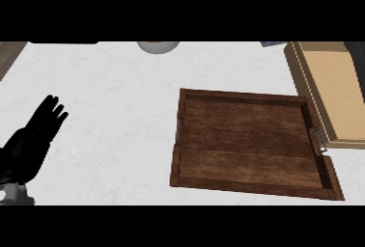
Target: Pick the bell pepper from the tray and place it in the cardboard box
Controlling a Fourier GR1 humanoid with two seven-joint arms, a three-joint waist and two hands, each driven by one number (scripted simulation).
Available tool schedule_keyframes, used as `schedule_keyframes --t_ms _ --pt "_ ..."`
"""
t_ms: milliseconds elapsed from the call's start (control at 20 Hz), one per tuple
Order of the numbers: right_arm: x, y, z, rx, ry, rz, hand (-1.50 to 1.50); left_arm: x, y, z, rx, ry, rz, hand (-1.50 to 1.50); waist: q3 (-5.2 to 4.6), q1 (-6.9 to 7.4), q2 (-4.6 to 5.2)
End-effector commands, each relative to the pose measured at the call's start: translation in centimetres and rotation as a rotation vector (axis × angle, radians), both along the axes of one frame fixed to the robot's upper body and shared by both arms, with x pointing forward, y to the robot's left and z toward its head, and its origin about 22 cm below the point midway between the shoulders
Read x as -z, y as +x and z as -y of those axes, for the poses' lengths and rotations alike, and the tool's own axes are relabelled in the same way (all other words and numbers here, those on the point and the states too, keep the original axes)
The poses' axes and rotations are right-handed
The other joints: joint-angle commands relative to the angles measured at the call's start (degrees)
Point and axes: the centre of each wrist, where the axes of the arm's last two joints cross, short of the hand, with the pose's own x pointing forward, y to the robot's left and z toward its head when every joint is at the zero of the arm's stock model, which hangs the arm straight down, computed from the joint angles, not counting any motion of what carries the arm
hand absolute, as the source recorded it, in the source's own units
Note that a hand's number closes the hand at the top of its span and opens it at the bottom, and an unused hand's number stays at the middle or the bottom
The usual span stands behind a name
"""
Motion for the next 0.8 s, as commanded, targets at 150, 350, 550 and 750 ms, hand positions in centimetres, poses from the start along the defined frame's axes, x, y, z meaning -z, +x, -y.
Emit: schedule_keyframes --t_ms 150,350,550,750 --pt "3.0 -0.6 6.3 -0.006 -0.014 0.006 1.50 -0.5 0.0 2.8 0.020 -0.016 0.005 0.00 0.04 0.57 0.31" --pt "7.2 -0.8 6.1 -0.021 0.016 0.009 1.50 1.0 -0.9 -0.2 0.026 0.003 -0.007 0.00 0.01 0.17 0.17" --pt "8.8 -1.4 9.5 -0.013 0.079 -0.003 1.50 0.7 0.7 1.1 0.016 -0.003 0.008 0.00 0.05 0.80 0.67" --pt "9.9 -1.4 10.1 0.002 0.244 -0.075 1.50 -0.4 1.2 2.0 0.009 0.010 0.015 0.00 0.10 1.36 0.84"
